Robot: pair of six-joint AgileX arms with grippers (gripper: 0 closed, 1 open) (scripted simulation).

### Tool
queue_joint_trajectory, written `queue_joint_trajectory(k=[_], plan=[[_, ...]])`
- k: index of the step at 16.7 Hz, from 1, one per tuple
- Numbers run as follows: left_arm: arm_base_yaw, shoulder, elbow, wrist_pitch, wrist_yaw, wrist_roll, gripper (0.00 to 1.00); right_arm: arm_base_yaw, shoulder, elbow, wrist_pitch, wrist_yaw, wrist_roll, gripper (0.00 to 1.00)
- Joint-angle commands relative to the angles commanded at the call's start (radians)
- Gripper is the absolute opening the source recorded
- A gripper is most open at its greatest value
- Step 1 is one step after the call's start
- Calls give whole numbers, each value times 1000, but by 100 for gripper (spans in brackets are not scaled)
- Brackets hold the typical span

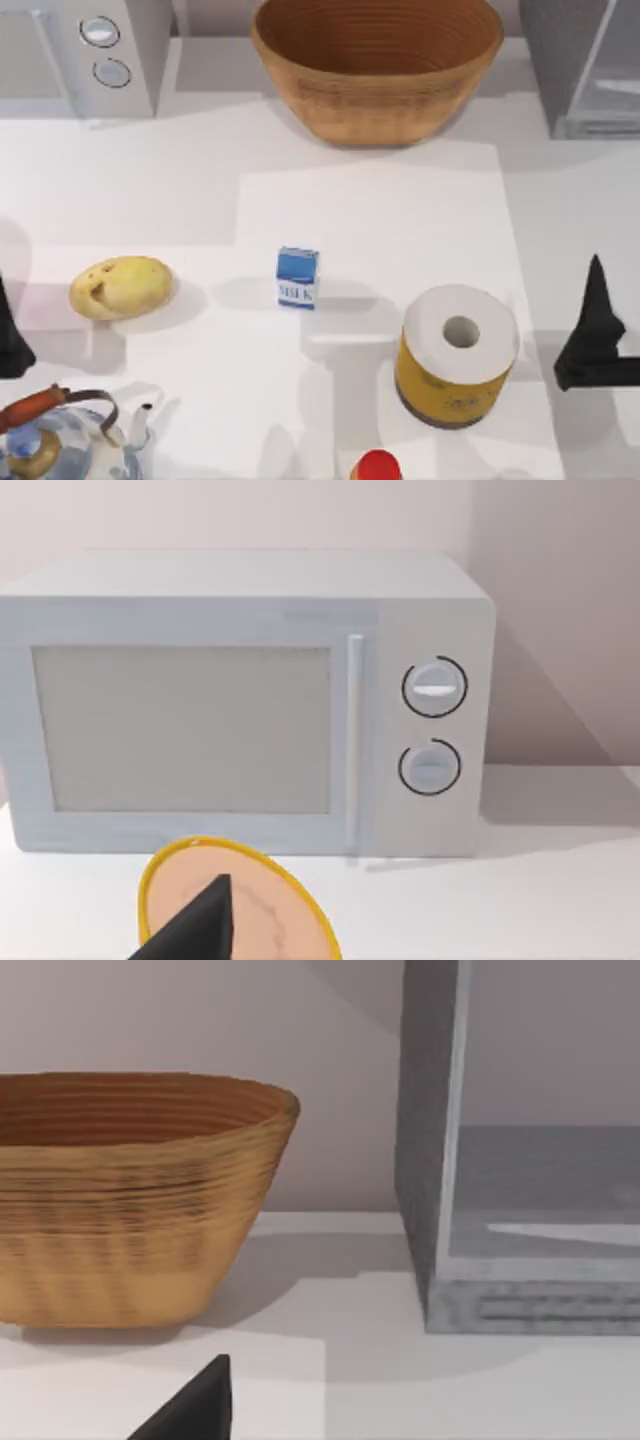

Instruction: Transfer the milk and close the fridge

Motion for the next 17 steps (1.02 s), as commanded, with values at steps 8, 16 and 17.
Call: queue_joint_trajectory(k=[8,16,17], plan=[[0,0,0,0,0,0,100,36,158,158,11,17,86,100],[0,0,0,0,0,0,100,163,860,788,-127,148,420,100],[0,0,0,0,0,0,100,180,959,868,-166,171,468,100]])
